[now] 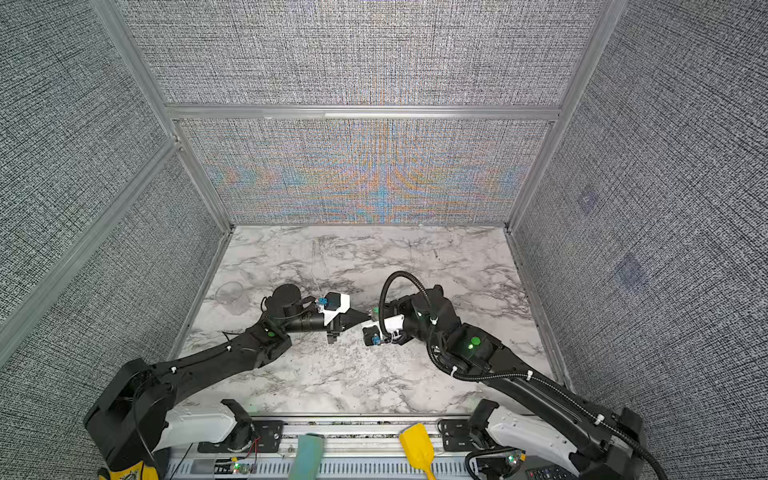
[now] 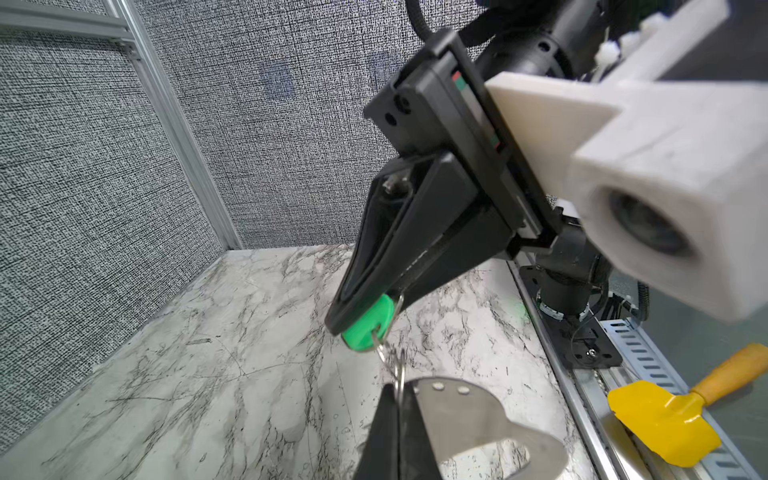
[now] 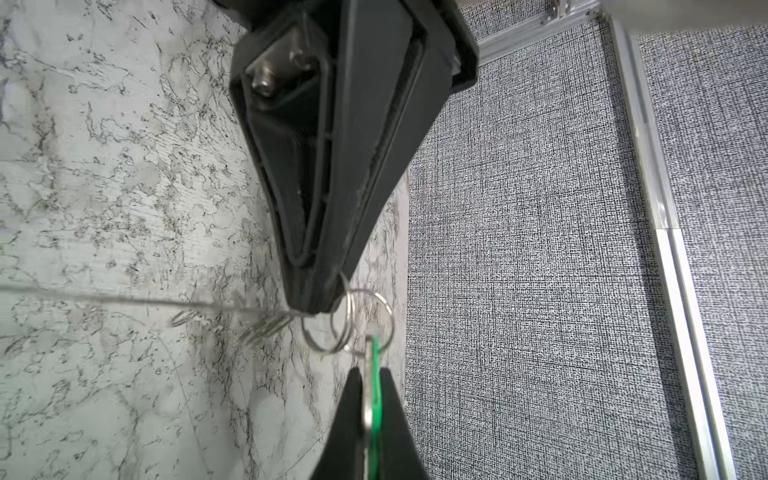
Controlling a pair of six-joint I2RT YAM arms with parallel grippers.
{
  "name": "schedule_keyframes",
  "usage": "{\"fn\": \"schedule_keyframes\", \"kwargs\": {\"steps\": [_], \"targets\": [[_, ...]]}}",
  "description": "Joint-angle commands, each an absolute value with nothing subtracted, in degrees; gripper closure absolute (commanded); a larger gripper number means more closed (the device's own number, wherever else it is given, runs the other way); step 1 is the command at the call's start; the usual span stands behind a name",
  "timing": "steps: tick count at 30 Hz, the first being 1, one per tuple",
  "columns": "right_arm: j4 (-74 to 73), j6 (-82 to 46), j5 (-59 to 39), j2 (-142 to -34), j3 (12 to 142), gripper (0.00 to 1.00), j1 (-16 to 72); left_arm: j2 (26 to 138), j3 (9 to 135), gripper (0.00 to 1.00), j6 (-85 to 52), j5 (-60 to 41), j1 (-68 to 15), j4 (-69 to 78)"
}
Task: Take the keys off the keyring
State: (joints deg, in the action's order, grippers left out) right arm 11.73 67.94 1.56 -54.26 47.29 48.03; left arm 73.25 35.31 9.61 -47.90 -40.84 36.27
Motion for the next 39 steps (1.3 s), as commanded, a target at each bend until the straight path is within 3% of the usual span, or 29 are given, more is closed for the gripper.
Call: {"fn": "schedule_keyframes", "kwargs": {"steps": [1,17,39], "targets": [[10.15,65.81,4.12,-53.37,46.62,1.00,47.99,72.75,35.69,1.00,9.06,-47.64,-40.87,37.33],[10.80,60.68,5.19,-51.86,44.14,1.00,47.96,72.78,35.51,1.00,5.32,-47.29,-40.79,42.99],[4.87,51.76,-4.36,-53.52,41.28,1.00,47.94,75.08,34.06,1.00,-2.15,-44.44,-40.78,55.62]]}}
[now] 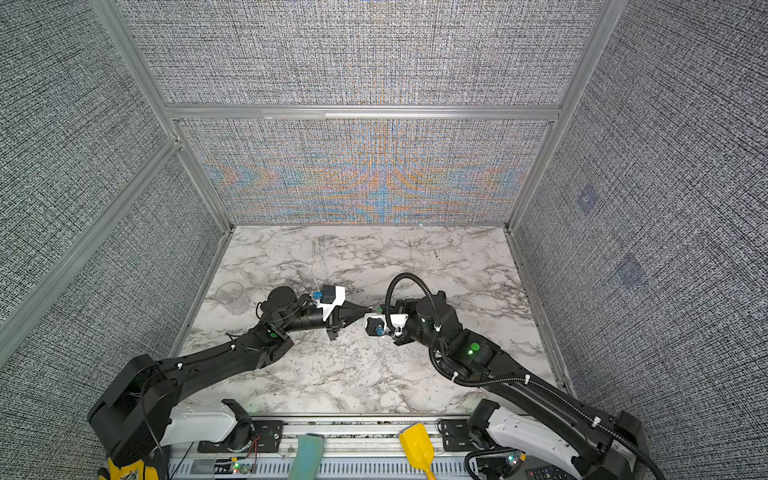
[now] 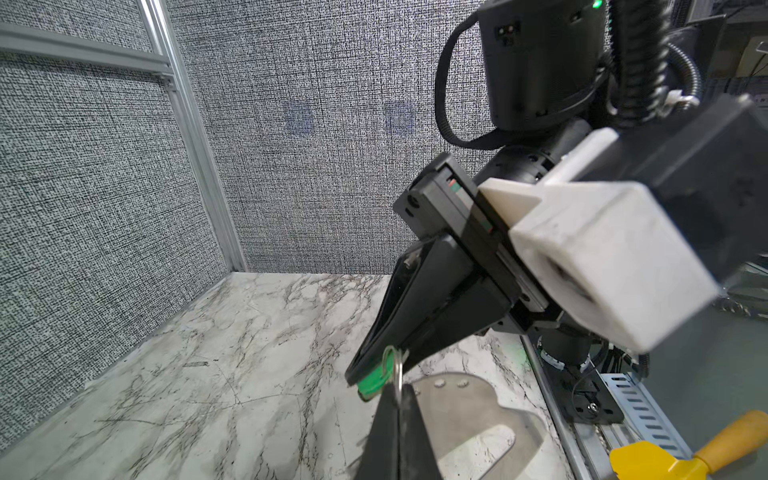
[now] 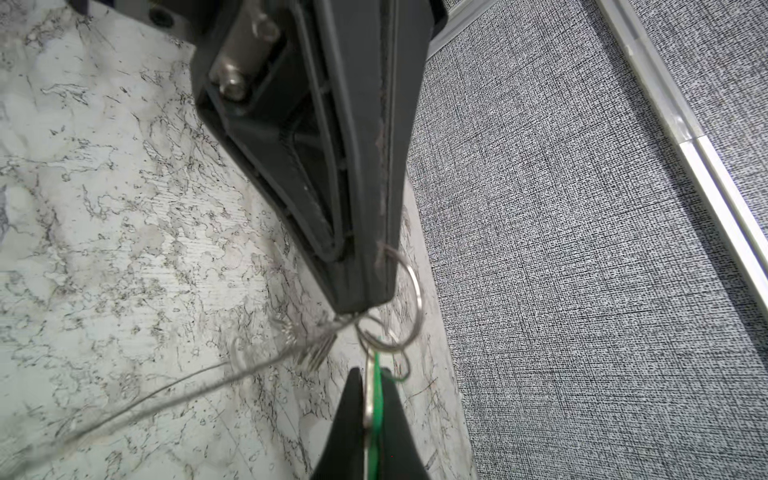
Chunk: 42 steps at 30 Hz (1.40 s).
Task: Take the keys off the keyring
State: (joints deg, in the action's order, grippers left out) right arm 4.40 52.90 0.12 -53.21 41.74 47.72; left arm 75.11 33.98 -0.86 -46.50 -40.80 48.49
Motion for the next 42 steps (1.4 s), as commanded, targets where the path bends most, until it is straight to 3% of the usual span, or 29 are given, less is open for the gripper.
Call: {"fn": "schedule_keyframes", "kwargs": {"steps": [1,24,34,42], "targets": [[4.32,51.51,-4.48,-53.45,41.02,1.00,47.90,75.02,33.82,1.00,-2.36,-44.25,-40.78,56.06],[2.46,48.53,-5.66,-51.88,39.46,1.00,47.90,73.25,30.98,1.00,-5.38,-39.85,-40.35,59.95],[4.91,44.30,-1.31,-52.38,39.37,1.00,45.96,70.13,31.21,1.00,1.20,-35.15,-40.18,49.35],[6.12,35.93,-2.48,-53.42,37.53,1.00,38.10,68.03,31.47,1.00,8.00,-31.49,-39.73,37.86]]}}
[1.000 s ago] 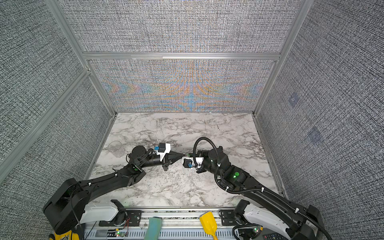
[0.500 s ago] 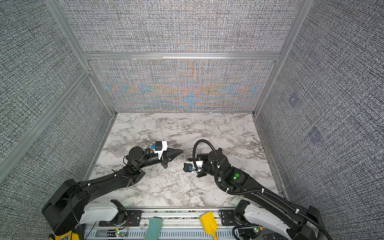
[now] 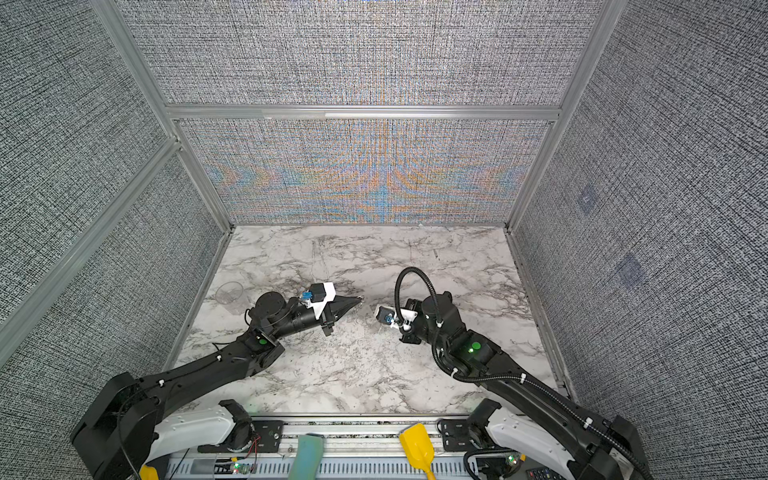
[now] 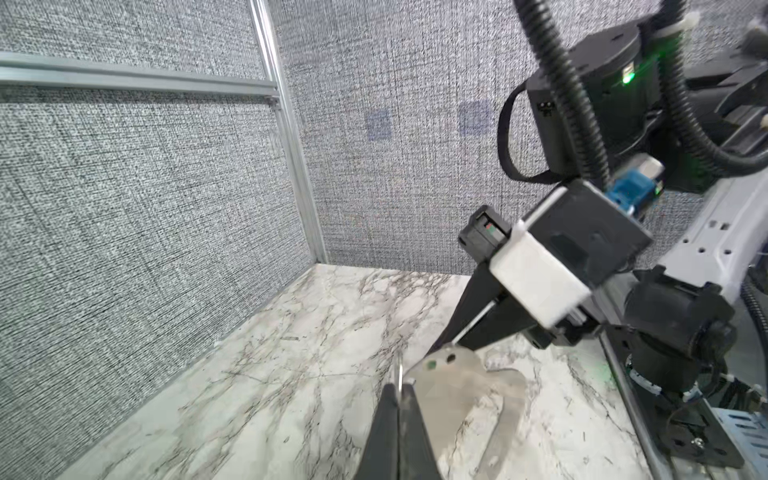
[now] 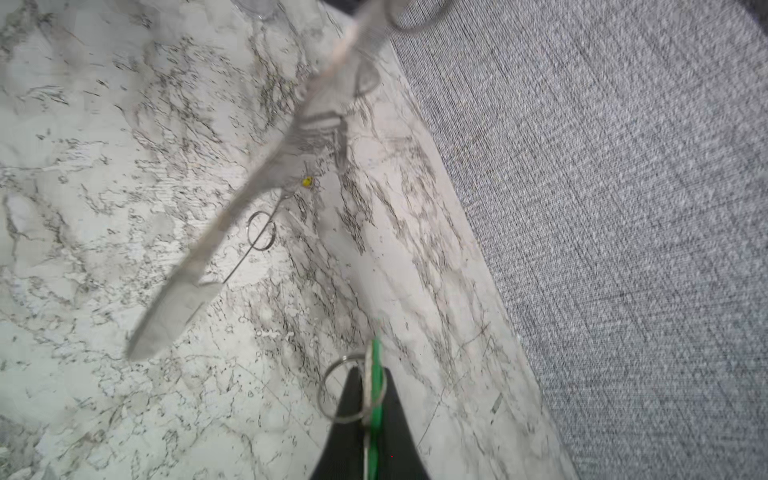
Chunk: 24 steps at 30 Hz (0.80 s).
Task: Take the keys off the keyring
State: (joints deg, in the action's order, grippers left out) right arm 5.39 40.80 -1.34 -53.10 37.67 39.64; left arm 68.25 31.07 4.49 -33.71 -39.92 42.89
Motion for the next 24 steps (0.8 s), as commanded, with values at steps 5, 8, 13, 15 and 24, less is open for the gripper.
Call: {"fn": "schedule_keyframes", "kwargs": {"steps": [5,8,13,15,24], "targets": [[8.52,31.48,-3.04,-56.36,37.46,1.00,34.18,70.27,32.08,1.00,11.10,-27.35,-39.73,31.71],[9.13,30.93,-3.02,-58.45,37.09,1.00,32.77,72.07,32.34,1.00,11.93,-25.96,-39.72,30.36],[8.18,30.76,-5.34,-62.08,36.06,1.00,30.40,76.41,34.10,1.00,13.26,-23.48,-39.64,25.66],[7.93,31.01,-6.10,-64.00,35.89,1.00,29.98,77.91,34.58,1.00,13.69,-22.46,-39.72,24.39],[6.30,31.08,-7.94,-75.12,37.75,1.00,28.65,87.23,38.96,1.00,15.44,-20.09,-39.68,22.79]]}}
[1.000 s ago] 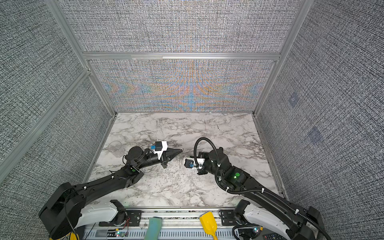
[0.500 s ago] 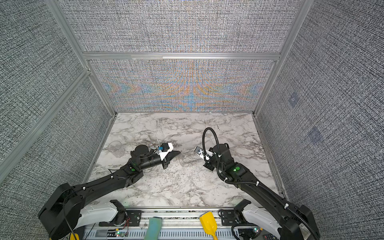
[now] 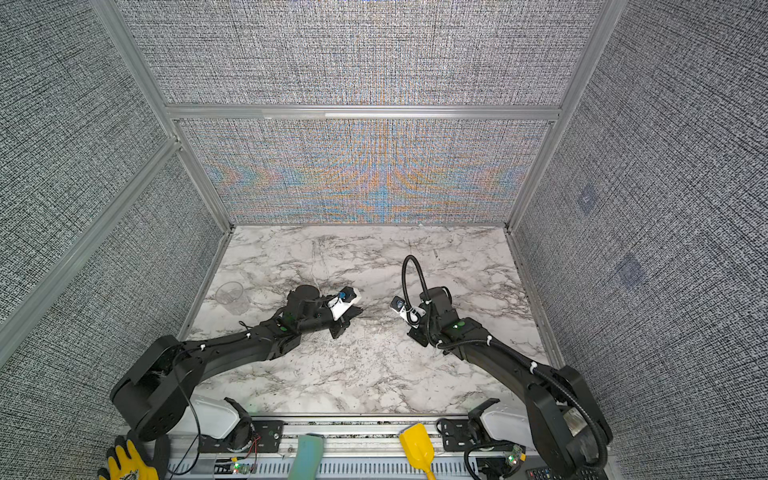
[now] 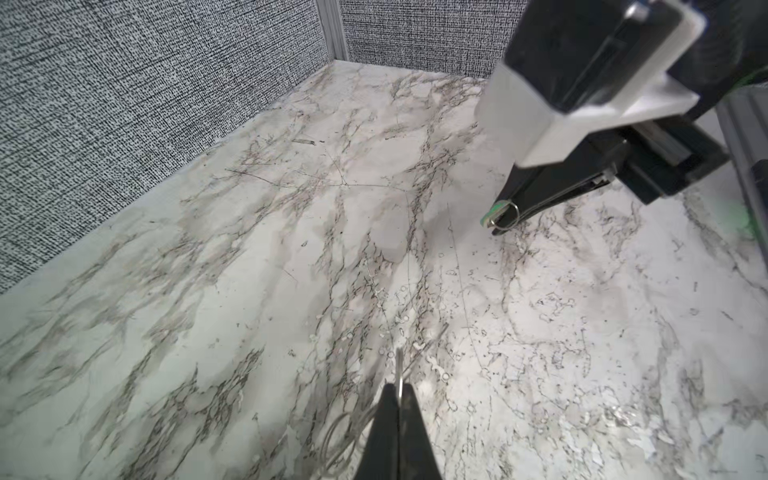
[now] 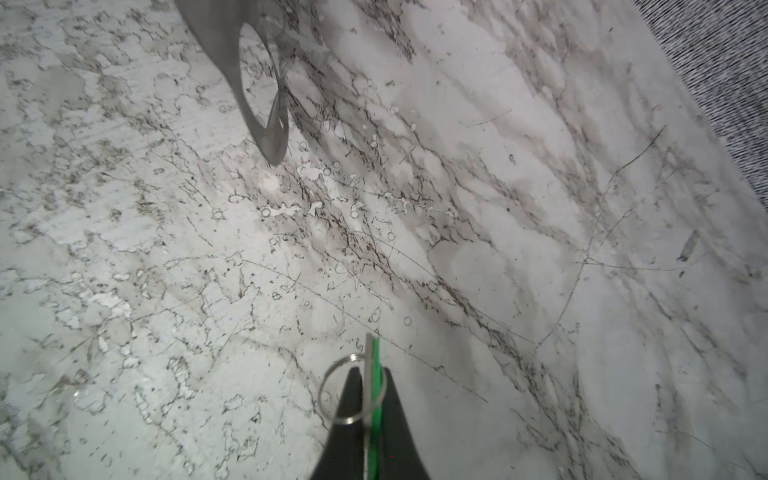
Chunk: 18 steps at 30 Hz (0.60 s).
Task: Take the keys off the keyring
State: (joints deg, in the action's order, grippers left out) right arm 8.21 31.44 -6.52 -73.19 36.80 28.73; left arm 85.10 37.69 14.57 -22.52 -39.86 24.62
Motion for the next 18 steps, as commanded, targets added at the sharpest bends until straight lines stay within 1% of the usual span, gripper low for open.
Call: {"fn": "schedule_keyframes", "kwargs": {"steps": [1,8,13,16,18], "targets": [[5.95,31.35,-7.91,-76.17,38.00,1.00,28.54,88.41,39.93,1.00,15.63,-19.79,-39.64,22.51],[3.83,33.32,-8.13,-82.89,38.84,1.00,26.78,96.85,46.50,1.00,16.78,-20.90,-38.86,22.07],[3.25,35.18,-8.09,-86.73,39.28,0.95,25.50,101.63,51.76,1.00,17.79,-22.60,-38.12,20.37],[2.59,35.33,-8.09,-88.43,39.45,0.94,24.76,104.44,56.88,1.00,18.15,-23.89,-38.14,15.38],[2.19,35.40,-8.22,-89.23,39.46,0.90,23.99,106.57,60.21,1.00,19.03,-24.68,-38.08,11.90]]}}
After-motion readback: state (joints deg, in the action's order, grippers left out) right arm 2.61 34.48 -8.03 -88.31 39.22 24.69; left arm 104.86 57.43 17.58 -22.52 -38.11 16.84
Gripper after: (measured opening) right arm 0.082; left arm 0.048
